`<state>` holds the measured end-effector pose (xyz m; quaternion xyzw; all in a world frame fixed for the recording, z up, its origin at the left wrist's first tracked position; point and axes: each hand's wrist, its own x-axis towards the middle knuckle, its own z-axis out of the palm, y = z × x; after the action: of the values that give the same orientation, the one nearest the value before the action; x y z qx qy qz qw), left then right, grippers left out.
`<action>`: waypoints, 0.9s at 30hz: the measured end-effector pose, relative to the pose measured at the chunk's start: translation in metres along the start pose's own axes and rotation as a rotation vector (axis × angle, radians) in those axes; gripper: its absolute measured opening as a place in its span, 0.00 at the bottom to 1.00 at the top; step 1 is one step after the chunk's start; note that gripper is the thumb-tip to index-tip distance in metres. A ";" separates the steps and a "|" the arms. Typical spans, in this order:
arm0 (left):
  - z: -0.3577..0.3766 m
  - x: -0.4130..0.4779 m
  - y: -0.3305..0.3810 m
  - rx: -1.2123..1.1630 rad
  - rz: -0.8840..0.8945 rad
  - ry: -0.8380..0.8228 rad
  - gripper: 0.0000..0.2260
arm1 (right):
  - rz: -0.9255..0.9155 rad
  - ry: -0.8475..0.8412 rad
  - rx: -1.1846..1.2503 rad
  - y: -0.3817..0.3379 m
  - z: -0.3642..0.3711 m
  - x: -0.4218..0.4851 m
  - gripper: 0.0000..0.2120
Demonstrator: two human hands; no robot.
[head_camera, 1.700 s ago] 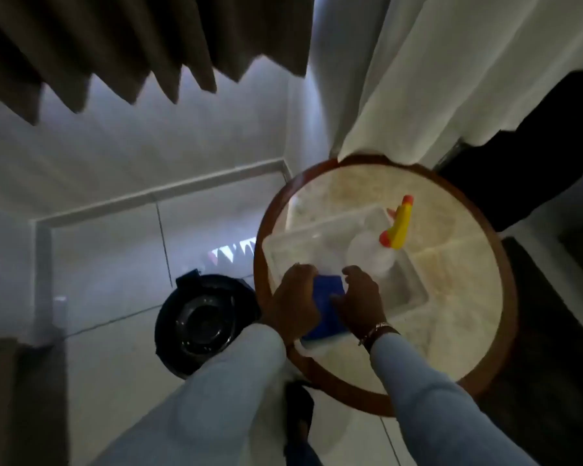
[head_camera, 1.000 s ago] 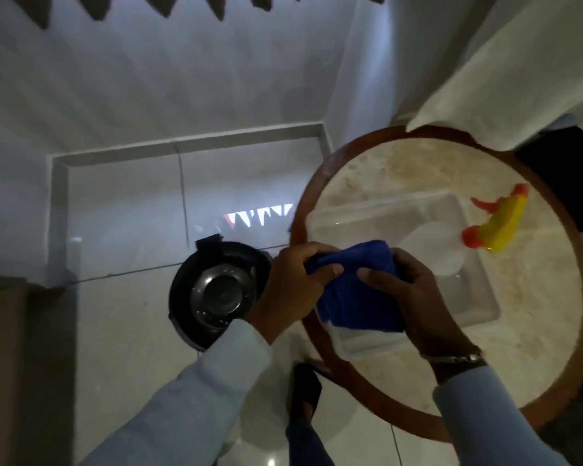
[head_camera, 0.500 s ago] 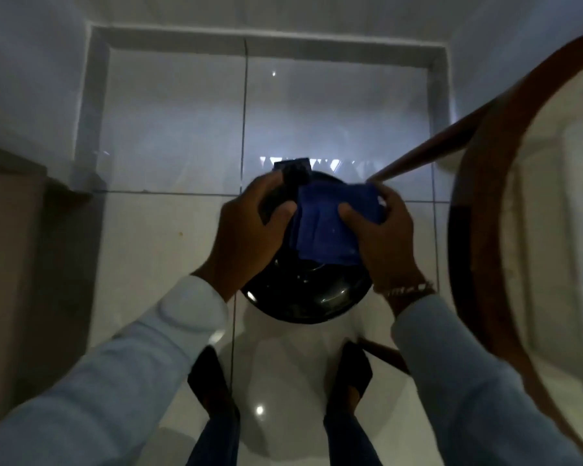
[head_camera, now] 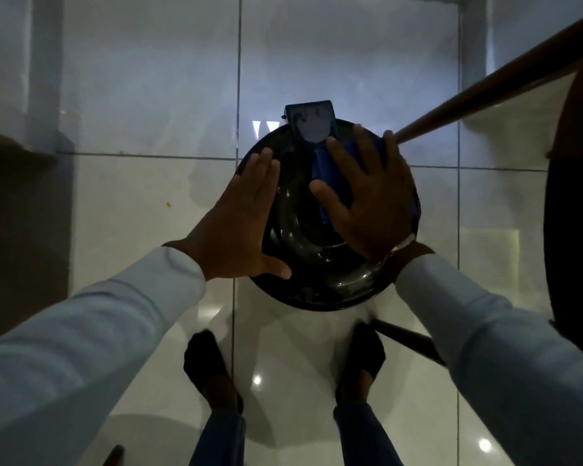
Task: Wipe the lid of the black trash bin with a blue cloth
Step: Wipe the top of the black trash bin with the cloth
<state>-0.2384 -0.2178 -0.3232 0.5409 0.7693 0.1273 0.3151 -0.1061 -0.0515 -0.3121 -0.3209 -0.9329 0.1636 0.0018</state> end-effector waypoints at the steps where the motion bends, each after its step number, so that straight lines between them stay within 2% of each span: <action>1: 0.000 -0.001 -0.001 0.007 -0.005 0.004 0.64 | -0.022 -0.017 -0.068 -0.002 0.007 -0.006 0.31; 7: -0.001 0.005 0.002 0.021 0.051 -0.086 0.63 | -0.027 0.033 -0.173 0.019 0.017 -0.063 0.29; 13: -0.003 0.007 0.004 0.024 0.025 -0.067 0.62 | 0.306 0.068 -0.028 -0.016 0.020 -0.018 0.29; 17: -0.002 0.008 0.005 0.011 0.022 -0.054 0.62 | 0.085 0.015 -0.118 -0.004 0.025 -0.054 0.30; 19: -0.003 0.008 0.004 0.004 0.025 -0.056 0.62 | 0.048 -0.012 -0.136 0.014 0.020 -0.074 0.30; 24: -0.001 0.009 0.003 0.015 0.028 -0.036 0.62 | 0.375 0.118 -0.017 -0.005 0.021 -0.050 0.29; 26: -0.001 0.008 0.004 0.023 0.030 -0.030 0.62 | 0.399 0.107 -0.010 -0.021 0.027 -0.055 0.30; 27: -0.001 0.007 0.004 0.027 0.030 -0.028 0.62 | 0.350 0.073 -0.029 -0.022 0.029 -0.066 0.30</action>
<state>-0.2372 -0.2094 -0.3230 0.5585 0.7582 0.1138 0.3166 -0.0702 -0.1157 -0.3263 -0.4843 -0.8642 0.1363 0.0024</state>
